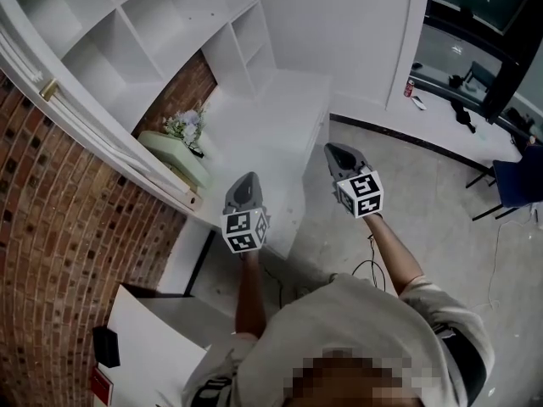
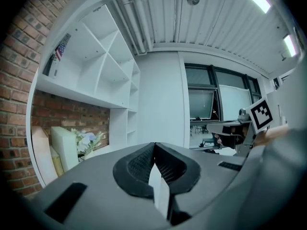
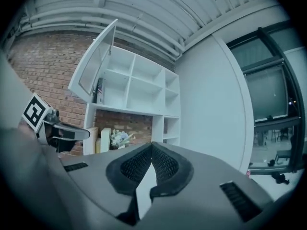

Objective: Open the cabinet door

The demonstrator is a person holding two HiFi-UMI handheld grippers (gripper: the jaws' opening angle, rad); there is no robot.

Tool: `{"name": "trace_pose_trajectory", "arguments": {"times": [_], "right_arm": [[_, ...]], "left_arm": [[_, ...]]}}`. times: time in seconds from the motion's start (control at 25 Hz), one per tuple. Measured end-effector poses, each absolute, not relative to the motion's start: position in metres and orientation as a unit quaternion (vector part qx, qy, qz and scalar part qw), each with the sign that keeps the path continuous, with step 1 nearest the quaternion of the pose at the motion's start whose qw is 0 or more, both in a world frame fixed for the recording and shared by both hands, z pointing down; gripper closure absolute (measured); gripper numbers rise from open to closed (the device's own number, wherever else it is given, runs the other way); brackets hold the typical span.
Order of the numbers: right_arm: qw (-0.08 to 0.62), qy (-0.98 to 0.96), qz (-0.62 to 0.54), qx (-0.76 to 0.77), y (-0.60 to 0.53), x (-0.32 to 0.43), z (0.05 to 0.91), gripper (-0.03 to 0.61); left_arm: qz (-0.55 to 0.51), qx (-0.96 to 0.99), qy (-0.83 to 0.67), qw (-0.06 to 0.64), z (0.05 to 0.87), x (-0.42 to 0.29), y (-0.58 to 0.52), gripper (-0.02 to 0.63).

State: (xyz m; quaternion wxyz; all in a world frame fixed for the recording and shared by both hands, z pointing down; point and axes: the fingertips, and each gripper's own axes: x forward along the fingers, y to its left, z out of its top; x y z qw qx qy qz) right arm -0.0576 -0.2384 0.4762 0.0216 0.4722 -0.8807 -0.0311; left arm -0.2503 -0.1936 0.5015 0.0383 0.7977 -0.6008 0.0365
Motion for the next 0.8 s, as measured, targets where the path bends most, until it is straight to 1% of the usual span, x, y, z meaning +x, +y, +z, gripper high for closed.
{"name": "trace_pose_trajectory", "arguments": {"times": [0.2, 0.52, 0.8], "right_arm": [[0.036, -0.864, -0.016, 0.501, -0.239, -0.034, 0.498, 0.565], [0.055, -0.859, -0.011, 0.510, -0.237, -0.022, 0.513, 0.565], [0.058, -0.857, -0.008, 0.513, -0.239, -0.019, 0.519, 0.566]], "left_arm": [[0.037, 0.794, -0.605, 0.045, 0.509, -0.251, -0.195, 0.588], [0.040, 0.788, -0.612, 0.056, 0.520, -0.253, -0.197, 0.588], [0.043, 0.787, -0.612, 0.061, 0.525, -0.251, -0.202, 0.588]]}}
